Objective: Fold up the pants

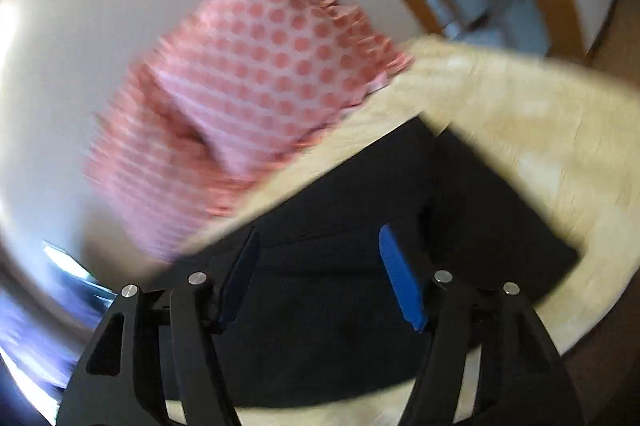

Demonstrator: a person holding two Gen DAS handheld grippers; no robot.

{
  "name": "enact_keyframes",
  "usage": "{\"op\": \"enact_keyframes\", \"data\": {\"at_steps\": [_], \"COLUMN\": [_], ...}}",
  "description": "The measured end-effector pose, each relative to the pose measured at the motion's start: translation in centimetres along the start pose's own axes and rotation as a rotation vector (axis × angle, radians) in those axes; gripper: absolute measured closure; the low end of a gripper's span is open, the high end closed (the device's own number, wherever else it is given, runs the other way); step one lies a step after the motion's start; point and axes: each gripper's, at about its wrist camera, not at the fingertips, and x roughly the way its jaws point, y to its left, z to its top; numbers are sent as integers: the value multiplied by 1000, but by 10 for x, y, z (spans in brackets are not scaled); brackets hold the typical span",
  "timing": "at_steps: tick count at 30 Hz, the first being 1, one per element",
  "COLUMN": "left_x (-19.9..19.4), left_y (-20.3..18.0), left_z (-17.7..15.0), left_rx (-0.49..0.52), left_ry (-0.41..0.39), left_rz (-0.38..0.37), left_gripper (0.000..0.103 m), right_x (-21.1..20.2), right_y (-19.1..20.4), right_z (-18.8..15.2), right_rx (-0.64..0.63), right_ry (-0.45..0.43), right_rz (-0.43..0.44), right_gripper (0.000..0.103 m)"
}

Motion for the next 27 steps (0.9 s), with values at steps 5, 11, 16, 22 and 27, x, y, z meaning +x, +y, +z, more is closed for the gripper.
{"op": "enact_keyframes", "data": {"at_steps": [5,11,16,22,27], "left_x": [-9,-9,0,4,-2], "left_y": [15,48,52,40,38], "left_z": [11,48,47,34,32], "left_rx": [6,-85,-113,-58,-16], "left_ry": [-22,-33,-17,12,-7], "left_rz": [54,99,74,60,84], "left_gripper": [2,2,2,2,2], "right_x": [33,34,51,95,91], "right_y": [-15,-21,-4,-2,-10], "right_z": [7,-13,-19,-36,-39], "right_rx": [55,309,472,704,738], "right_ry": [65,183,284,395,315], "right_rz": [-78,301,449,384,346], "right_gripper": [43,42,42,42,42]}}
